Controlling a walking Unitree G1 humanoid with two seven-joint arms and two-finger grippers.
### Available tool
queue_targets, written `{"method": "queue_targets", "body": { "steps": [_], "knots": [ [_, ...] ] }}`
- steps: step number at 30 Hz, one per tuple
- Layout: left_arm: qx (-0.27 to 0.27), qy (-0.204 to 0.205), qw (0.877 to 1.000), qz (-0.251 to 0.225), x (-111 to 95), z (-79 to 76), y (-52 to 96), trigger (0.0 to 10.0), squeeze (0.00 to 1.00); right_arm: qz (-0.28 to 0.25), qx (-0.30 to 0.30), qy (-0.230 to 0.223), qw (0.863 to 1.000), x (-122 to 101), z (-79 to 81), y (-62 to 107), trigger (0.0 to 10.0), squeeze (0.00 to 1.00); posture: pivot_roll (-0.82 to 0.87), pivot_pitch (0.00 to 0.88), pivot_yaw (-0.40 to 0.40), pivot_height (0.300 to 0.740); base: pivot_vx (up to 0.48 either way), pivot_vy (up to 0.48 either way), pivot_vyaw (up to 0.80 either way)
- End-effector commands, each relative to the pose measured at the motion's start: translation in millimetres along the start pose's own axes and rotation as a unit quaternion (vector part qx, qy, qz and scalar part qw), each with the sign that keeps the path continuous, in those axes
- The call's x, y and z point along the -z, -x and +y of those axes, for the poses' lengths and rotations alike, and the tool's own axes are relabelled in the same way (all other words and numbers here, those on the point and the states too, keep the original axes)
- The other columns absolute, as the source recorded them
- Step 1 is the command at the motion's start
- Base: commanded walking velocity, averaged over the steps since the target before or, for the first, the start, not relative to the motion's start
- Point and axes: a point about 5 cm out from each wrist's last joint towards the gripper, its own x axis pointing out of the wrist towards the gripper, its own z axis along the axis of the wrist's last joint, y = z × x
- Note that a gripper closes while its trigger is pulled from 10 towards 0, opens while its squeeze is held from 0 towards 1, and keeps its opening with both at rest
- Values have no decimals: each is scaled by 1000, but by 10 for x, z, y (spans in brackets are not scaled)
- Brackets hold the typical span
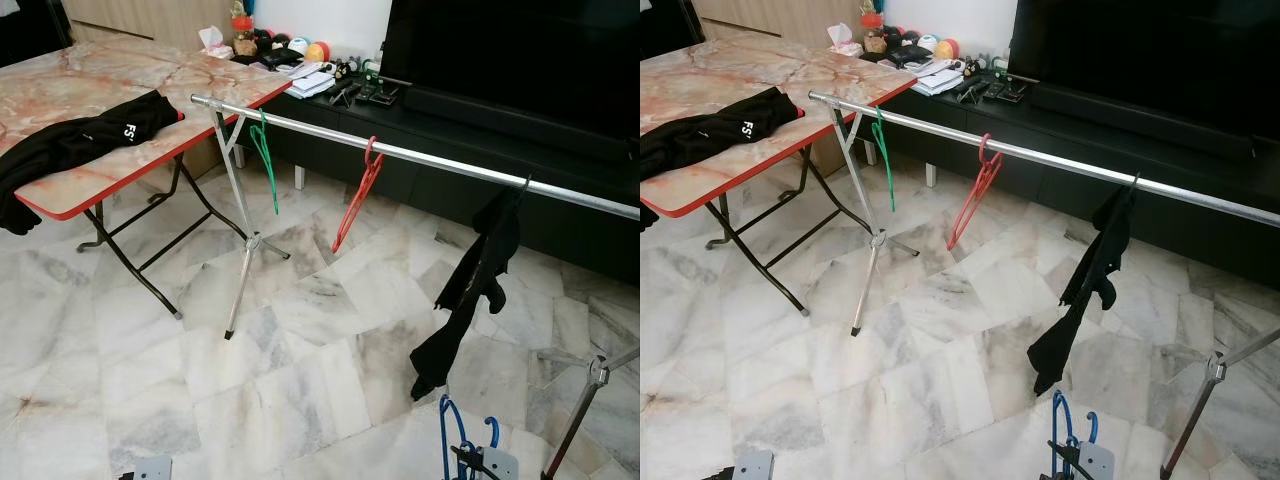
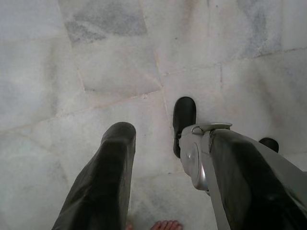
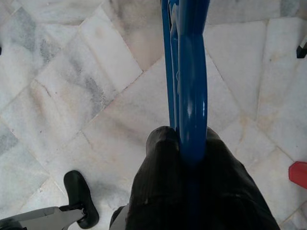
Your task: Hang hanger
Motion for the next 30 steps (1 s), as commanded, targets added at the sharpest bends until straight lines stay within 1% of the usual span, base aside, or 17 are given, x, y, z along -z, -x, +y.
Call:
{"method": "queue_targets", "body": {
  "steps": [1, 30],
  "knots": [
    [-6, 2, 1000, 12, 62, 9, 7, 10000, 0, 7, -2, -18, 1000, 41, 38, 0, 10000, 0, 23, 114, -50, 740, 0, 0, -800],
    [-2, 1, 1000, 27, 161, 36, 26, 10000, 0, 14, -3, -10, 1000, 81, 68, 3, 10000, 0, 23, 128, -44, 740, 0, 0, -800]
  ]
}}
